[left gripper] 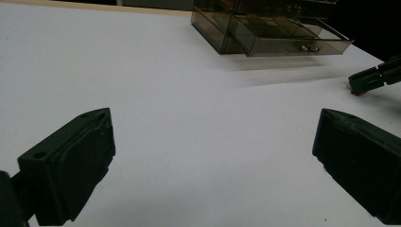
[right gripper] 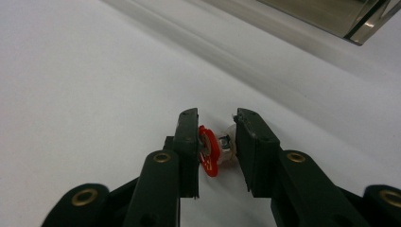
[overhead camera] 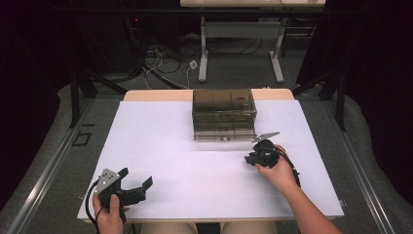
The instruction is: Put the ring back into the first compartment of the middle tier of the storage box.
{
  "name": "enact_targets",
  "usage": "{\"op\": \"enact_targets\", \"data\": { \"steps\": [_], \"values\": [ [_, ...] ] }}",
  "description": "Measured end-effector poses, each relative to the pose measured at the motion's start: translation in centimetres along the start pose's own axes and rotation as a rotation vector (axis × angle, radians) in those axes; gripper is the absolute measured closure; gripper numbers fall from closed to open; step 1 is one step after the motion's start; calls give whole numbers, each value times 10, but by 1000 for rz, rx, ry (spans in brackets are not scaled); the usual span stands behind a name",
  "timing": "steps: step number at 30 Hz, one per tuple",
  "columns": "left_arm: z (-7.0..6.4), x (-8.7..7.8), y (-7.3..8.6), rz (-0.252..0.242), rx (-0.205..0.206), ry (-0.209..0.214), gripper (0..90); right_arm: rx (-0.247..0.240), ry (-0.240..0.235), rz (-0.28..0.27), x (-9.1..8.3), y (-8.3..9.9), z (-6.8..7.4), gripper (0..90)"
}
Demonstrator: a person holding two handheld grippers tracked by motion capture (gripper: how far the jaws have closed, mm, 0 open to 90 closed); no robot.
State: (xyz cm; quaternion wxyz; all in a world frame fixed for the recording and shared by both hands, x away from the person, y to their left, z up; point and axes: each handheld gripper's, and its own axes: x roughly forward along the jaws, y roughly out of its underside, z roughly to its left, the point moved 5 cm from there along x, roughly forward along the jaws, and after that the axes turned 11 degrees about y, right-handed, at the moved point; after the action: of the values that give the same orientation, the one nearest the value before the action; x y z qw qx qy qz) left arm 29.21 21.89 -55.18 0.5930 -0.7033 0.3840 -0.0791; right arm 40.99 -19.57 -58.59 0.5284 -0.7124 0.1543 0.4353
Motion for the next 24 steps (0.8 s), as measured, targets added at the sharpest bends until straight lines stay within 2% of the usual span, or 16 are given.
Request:
{"op": "enact_targets", "data": {
  "steps": [9, 13, 14, 24],
  "values": [
    [0, 1, 0, 1, 0, 0, 1, 0, -9, -18, 0, -1, 0, 715],
    [0, 1, 0, 2, 0, 1, 1, 5, -4, -9, -1, -1, 0, 716],
    [0, 1, 0, 2, -1, 0, 2, 3, -4, -13, -2, -2, 0, 738],
    [1, 1, 1, 7, 2, -2, 1, 23, -6, -16, -3, -3, 0, 746]
  ]
}}
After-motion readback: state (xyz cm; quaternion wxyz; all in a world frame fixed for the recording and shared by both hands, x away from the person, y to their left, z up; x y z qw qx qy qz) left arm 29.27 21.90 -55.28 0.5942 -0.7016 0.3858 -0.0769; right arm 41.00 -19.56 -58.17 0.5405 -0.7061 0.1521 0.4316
